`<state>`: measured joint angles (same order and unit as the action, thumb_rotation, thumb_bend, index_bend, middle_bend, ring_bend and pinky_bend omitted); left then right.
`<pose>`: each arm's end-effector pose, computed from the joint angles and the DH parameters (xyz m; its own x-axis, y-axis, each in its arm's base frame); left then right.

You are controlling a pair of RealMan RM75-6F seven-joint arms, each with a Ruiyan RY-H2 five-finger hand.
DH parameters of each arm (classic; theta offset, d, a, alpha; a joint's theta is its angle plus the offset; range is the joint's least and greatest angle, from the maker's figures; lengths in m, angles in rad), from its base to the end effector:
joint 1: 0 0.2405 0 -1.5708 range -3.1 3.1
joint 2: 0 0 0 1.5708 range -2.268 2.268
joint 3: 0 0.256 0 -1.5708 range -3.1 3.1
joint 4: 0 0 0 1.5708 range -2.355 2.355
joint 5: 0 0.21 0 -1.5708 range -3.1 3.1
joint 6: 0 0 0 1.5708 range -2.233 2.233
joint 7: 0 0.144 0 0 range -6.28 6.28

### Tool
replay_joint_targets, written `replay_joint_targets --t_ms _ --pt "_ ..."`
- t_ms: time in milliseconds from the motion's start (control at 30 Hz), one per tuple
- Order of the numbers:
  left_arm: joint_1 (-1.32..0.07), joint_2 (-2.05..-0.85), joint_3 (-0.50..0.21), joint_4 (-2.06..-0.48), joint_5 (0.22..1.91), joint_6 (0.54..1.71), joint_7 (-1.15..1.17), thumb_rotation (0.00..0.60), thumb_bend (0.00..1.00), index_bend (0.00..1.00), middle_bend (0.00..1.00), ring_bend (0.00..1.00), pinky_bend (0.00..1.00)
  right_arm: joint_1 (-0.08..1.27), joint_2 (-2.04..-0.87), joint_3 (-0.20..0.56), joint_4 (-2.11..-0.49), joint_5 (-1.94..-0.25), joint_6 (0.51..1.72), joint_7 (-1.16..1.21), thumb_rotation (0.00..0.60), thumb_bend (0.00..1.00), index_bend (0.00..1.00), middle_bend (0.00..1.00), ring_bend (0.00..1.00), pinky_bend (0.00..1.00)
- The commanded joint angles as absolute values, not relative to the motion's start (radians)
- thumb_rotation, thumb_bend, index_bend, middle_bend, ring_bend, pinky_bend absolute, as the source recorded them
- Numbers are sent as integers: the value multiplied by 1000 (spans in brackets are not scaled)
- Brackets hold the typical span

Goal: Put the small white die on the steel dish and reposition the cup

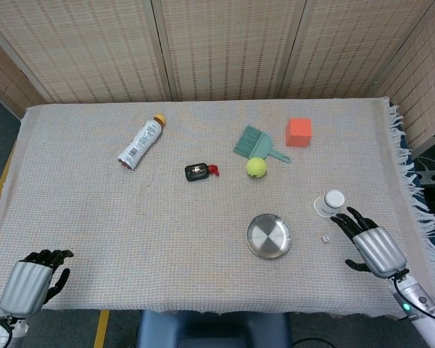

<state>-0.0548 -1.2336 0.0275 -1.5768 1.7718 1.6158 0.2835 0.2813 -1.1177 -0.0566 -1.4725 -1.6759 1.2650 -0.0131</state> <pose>-0.2740 0.1505 0.1198 0.5589 -0.1025 0.8229 0.7914 -0.2305 -0.5662 -0.3060 -0.2154 0.1226 0.6061 -0.1902 0.7723 -0.7779 -0.3443 0.5257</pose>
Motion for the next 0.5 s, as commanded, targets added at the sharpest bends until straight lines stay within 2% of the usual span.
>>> replay_joint_targets --t_ms 33,133,233,500 --pt "-53 -1231 29 -1579 1777 1623 282 600 391 406 519 489 614 325 -1162 -68 -1372 -1749 1250 -22 600 0 301 523 419 648" --pt "-52 -1230 27 -1581 1776 1627 275 600 391 406 519 490 616 347 -1194 -80 -1301 -1785 1243 1 600 0 388 643 552 787" --pt "-55 -1231 26 -1577 1769 1618 272 600 391 406 519 489 620 371 -1218 -92 -1248 -1801 1224 60 600 17 416 700 598 851" --pt "-58 -1230 26 -1577 1766 1613 272 600 391 406 521 489 620 408 -1258 -104 -1162 -1789 1177 141 600 163 411 723 615 871"
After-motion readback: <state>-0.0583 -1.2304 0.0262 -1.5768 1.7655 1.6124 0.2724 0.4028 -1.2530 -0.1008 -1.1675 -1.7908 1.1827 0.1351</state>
